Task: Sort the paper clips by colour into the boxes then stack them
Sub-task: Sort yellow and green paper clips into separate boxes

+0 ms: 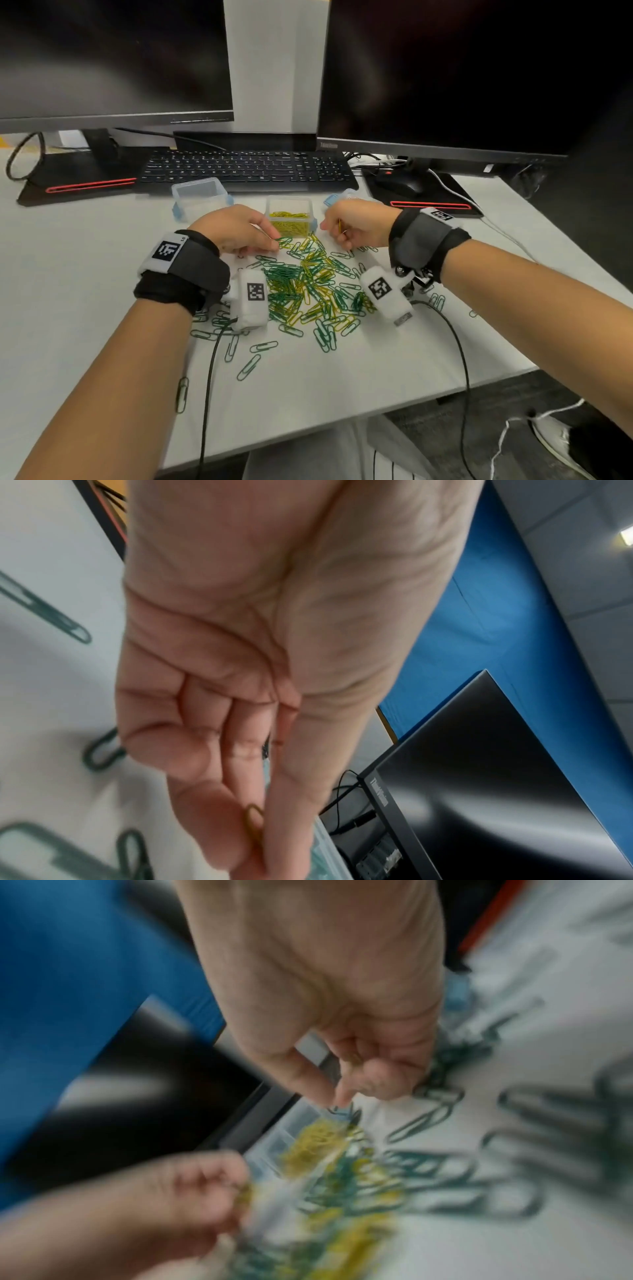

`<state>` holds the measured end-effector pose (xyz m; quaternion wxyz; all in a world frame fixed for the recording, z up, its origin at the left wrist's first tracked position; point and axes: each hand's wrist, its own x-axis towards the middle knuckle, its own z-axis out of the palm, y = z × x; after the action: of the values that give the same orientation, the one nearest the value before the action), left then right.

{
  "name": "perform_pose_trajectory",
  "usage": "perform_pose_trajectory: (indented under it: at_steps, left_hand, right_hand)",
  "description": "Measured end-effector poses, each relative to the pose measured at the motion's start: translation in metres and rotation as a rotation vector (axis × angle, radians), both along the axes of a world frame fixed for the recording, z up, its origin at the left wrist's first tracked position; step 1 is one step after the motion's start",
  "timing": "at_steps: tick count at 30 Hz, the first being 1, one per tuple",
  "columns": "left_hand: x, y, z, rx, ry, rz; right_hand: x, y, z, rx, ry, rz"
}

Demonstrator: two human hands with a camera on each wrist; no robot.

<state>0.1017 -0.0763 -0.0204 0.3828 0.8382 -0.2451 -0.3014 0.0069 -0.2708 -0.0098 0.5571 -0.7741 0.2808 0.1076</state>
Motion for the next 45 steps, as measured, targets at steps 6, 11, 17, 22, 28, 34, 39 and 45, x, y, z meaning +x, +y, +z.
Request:
perform_pose_trajectory:
  at_steps: [6,11,17,22,28,34,39,45]
  left_hand:
    - [-0.001,0.005,0.006,-0.052,0.091,-0.022]
    - [0.006,0.013,0.007,-0.071,0.107,-0.039]
    - [0.007,0.012,0.006,-0.041,0.046,-0.075]
    - [0.011,0.012,0.005,0.009,-0.046,0.027]
    - [0.007,0.004,0.002,0.077,-0.193,0.02]
    - [-0.006,-0.009,-0.004,0.17,-0.198,-0.071]
    - [-0.008,-0.011,-0.008,0.17,-0.242,-0.102]
    - [-0.006,-0.01,-0.008,0.191,-0.252,-0.157]
  right_hand:
    - [0.017,0.019,-0.006,-0.88,0.096,0.348]
    - [0.009,0.007,0.004,-0.733,0.252,0.442]
    - [-0.003,-0.015,0.0,0.513,-0.109,-0.029]
    - [-0.001,-0.009,-0.004,0.322,-0.04,0.005]
    - [0.01,0.026,-0.007,-0.657,0.047,0.193]
    - [0.011,0.031,0.0,-0.795,0.142,0.331]
    - [0.004,0.016,-0.001,-0.56,0.082,0.355]
    - [-0.008,-0.017,0.0,0.563,-0.13,0.021]
